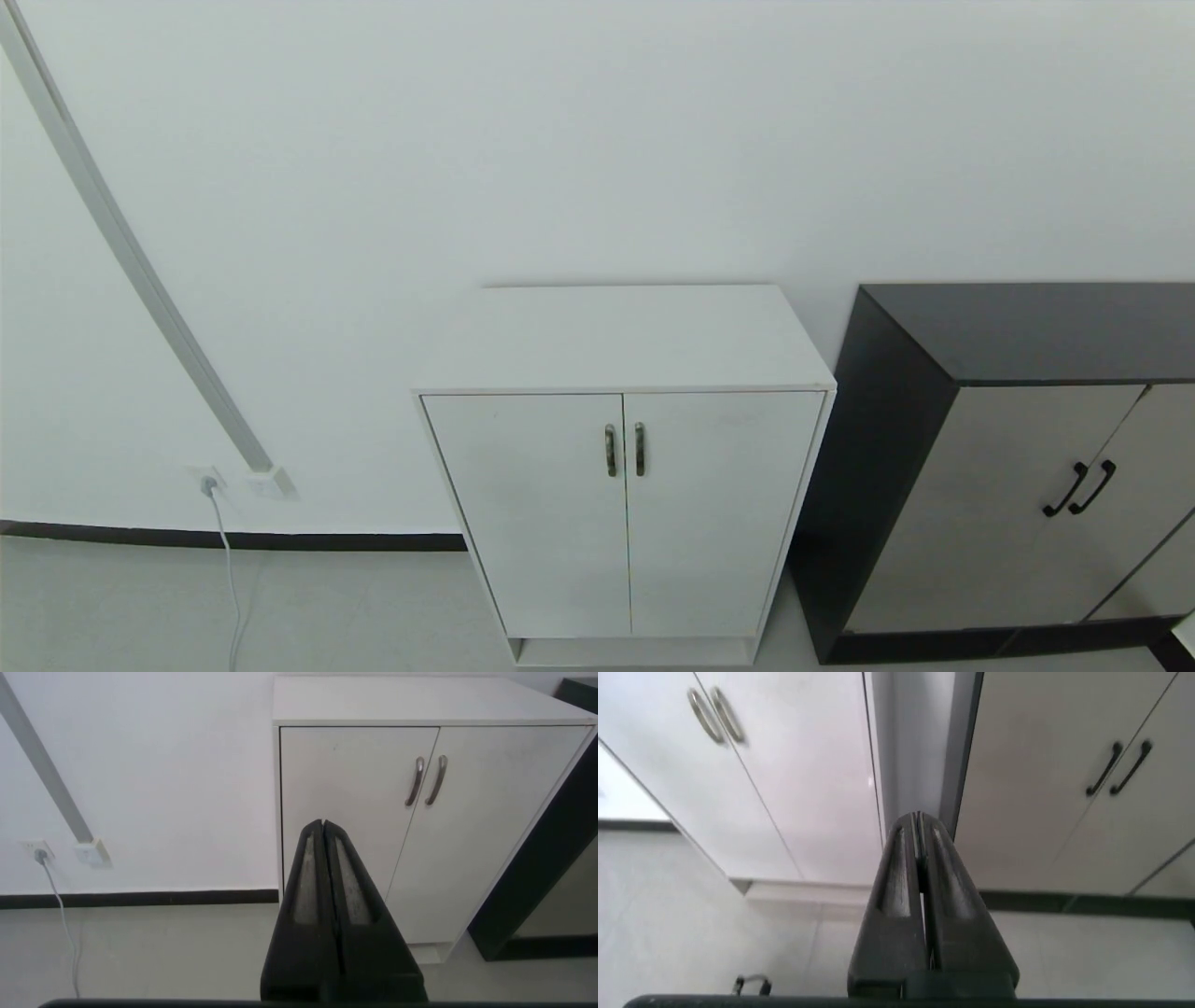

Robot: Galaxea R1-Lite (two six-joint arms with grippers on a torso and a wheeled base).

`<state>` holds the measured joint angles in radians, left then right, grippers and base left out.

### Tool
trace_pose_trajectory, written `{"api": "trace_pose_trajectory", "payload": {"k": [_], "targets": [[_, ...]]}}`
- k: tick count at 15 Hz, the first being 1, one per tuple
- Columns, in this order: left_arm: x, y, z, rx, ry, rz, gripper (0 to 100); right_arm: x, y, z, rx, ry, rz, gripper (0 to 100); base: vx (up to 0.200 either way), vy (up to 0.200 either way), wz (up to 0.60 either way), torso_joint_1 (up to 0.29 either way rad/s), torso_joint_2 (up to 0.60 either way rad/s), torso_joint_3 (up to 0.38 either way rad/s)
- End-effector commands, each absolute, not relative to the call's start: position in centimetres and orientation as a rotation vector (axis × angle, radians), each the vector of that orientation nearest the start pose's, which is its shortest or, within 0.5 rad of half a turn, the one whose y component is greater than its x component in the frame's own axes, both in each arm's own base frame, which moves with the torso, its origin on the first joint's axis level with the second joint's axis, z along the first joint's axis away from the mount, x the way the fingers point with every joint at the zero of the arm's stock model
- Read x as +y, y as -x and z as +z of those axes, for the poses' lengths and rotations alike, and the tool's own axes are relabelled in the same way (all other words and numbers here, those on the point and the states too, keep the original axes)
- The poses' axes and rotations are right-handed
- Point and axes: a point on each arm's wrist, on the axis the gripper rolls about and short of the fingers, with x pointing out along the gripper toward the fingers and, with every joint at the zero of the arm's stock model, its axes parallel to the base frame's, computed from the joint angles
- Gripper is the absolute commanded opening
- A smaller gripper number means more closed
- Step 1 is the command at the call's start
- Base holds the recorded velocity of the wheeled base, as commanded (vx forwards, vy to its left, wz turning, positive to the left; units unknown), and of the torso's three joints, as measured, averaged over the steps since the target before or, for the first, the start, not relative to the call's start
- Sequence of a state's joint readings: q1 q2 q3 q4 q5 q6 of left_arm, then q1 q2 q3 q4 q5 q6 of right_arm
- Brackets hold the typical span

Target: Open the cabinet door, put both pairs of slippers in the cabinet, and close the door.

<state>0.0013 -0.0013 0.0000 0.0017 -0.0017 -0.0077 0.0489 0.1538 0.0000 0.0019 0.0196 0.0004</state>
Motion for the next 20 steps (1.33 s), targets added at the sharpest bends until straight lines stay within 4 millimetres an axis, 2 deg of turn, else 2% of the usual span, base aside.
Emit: {"api": "trace_pose_trajectory", "payload": {"k": [1, 6, 11, 20], "targets": [[-0.01, 2.28, 7.53, 0.002, 0.009, 0.0, 0, -0.03, 1.53, 7.72, 0.1, 0.0, 0.066, 0, 0.0, 0.0, 0.0, 0.0, 0.0, 0.0], [-0.01, 2.28, 7.53, 0.002, 0.009, 0.0, 0, 0.03, 2.25, 7.56, 0.005, -0.02, -0.006, 0, 0.0, 0.0, 0.0, 0.0, 0.0, 0.0], [-0.01, 2.28, 7.53, 0.002, 0.009, 0.0, 0, -0.23, 2.28, 7.63, -0.011, -0.088, -0.113, 0, 0.0, 0.0, 0.0, 0.0, 0.0, 0.0], [-0.01, 2.28, 7.55, 0.0, 0.005, 0.0, 0, -0.23, 2.28, 7.63, -0.011, -0.083, -0.113, 0, 0.0, 0.0, 0.0, 0.0, 0.0, 0.0]]}}
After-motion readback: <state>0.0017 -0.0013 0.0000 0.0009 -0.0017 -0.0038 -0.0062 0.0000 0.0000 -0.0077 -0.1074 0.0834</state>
